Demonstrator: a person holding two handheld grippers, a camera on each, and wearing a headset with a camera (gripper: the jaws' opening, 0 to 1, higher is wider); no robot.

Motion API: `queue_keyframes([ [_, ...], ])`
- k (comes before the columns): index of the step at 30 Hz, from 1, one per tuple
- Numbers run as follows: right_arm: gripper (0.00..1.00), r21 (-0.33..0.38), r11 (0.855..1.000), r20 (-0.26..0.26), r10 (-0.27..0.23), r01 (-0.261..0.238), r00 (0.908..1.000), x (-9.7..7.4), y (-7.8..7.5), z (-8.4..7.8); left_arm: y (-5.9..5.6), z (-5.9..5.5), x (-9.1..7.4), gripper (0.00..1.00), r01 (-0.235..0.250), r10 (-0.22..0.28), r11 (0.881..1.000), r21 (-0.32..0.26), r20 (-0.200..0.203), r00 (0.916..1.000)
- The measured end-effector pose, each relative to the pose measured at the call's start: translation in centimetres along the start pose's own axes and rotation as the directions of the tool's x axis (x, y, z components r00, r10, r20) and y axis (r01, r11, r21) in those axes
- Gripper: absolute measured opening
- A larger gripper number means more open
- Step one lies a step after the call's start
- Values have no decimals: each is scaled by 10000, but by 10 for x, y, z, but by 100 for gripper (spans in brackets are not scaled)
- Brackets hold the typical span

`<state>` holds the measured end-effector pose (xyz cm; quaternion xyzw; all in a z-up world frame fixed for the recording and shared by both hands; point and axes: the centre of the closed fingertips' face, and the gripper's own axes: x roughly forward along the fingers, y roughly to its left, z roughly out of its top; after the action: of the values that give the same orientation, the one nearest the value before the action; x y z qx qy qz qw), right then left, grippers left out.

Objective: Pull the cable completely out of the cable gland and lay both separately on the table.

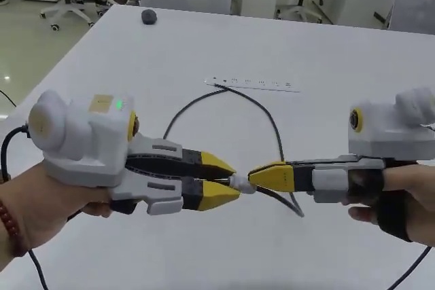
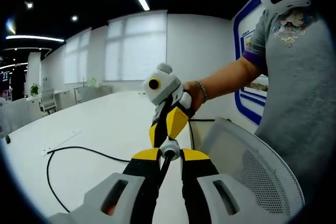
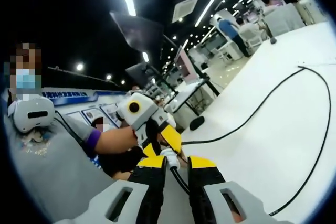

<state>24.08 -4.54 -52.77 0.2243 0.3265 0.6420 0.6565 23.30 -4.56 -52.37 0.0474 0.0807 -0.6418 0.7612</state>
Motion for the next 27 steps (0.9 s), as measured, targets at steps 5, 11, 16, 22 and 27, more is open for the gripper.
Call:
queue_keyframes([
  [5,11,522,9974,-91,511,-505,9987,2,7,-5,-2,1,-1,15,79,-79,9999,136,11,10000],
  [11,9,600,9958,-237,705,-690,9972,5,11,-7,-6,3,-1,15,231,-231,9988,437,-15,9997],
  [16,9,890,9922,-460,921,-877,9947,5,14,-10,-10,3,-1,15,358,-357,9968,716,-27,9994],
  [22,9,1143,9876,-728,1162,-1074,9906,3,18,-17,-16,3,1,15,566,-562,9944,893,-65,9984],
  [27,9,1435,9829,-855,1284,-1153,9880,2,21,-18,-18,5,2,15,648,-658,9941,875,83,9978],
])
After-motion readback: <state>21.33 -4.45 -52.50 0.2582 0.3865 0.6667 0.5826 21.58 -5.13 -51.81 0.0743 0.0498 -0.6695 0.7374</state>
